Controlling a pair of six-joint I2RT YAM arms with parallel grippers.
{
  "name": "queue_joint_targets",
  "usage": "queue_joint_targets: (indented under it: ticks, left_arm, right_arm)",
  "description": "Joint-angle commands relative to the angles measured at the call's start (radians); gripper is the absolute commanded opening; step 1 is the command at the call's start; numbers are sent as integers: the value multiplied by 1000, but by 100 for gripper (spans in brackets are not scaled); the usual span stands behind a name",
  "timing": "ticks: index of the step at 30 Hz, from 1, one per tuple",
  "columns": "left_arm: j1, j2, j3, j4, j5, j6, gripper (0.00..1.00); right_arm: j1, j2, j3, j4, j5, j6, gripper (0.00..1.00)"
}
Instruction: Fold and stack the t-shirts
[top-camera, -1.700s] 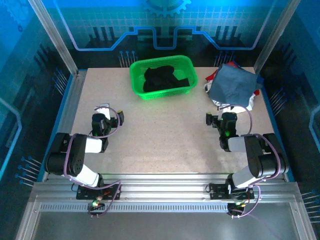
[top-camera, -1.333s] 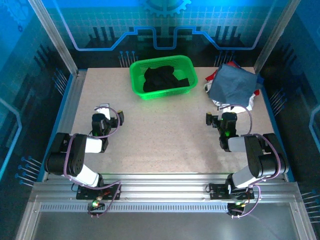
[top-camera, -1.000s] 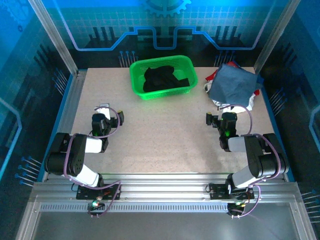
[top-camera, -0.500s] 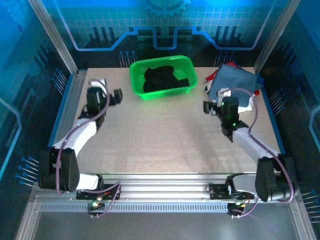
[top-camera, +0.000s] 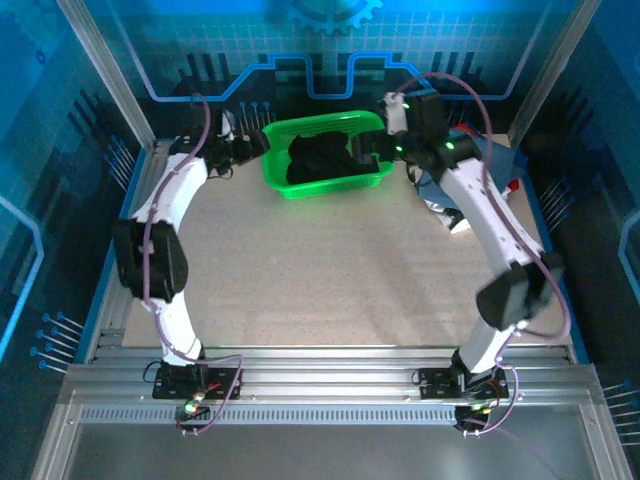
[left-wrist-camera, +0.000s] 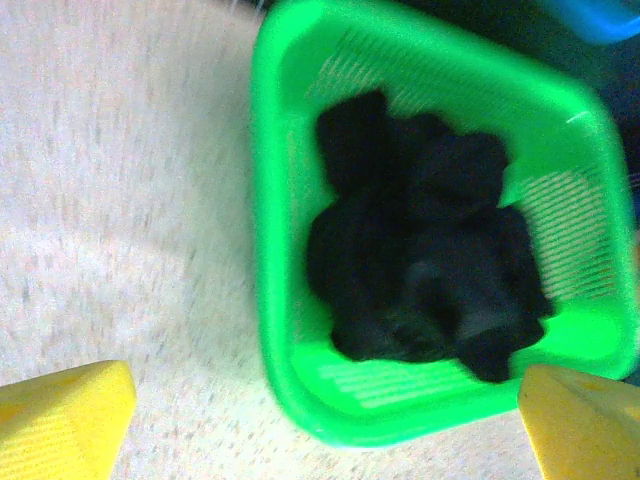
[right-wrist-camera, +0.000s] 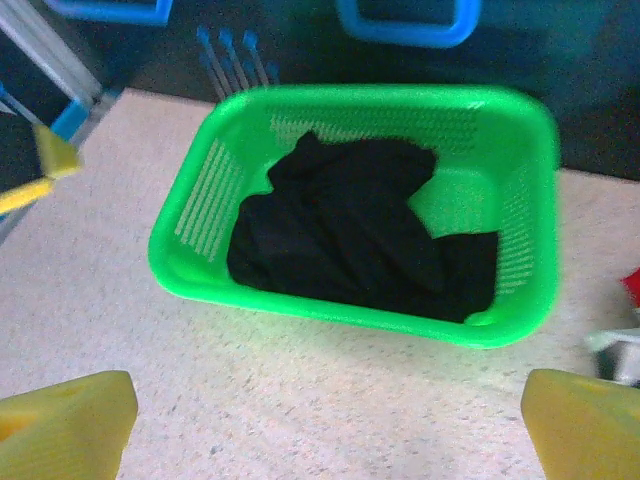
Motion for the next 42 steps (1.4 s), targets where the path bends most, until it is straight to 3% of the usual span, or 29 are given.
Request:
queue_joint_targets:
  ticks: [1,7,11,16,20,31,38,42]
  left_arm:
    - [-8,49,67,-124,59,-69,99]
    - [-19,160,122,-105,61,-126,93]
    - [-25,206,123,-93,44,-157,86]
    - [-32,243,117,-88,33,-171,72]
    - [-38,256,99,-91,34,-157,54]
    - [-59,103,-154,-65,23,-67,12]
    - [-80,-77,-358,-64,21,-64,1]
    - [-81,-171,-461,-52,40,-83,0]
  right_arm:
    - [37,160,187,-218,-62,7,100]
    - [72,469,557,-333,-80,30,100]
    - [76,603,703,-362,-79,59,100]
    - [78,628,664,-282,-82,87,100]
    - [79,636,650,-238,-88,97,100]
    - [102,695,650,-216,-78,71,100]
    - [146,749,644,-238,-37,-8,100]
    - [174,783,592,-259,-12,-7,100]
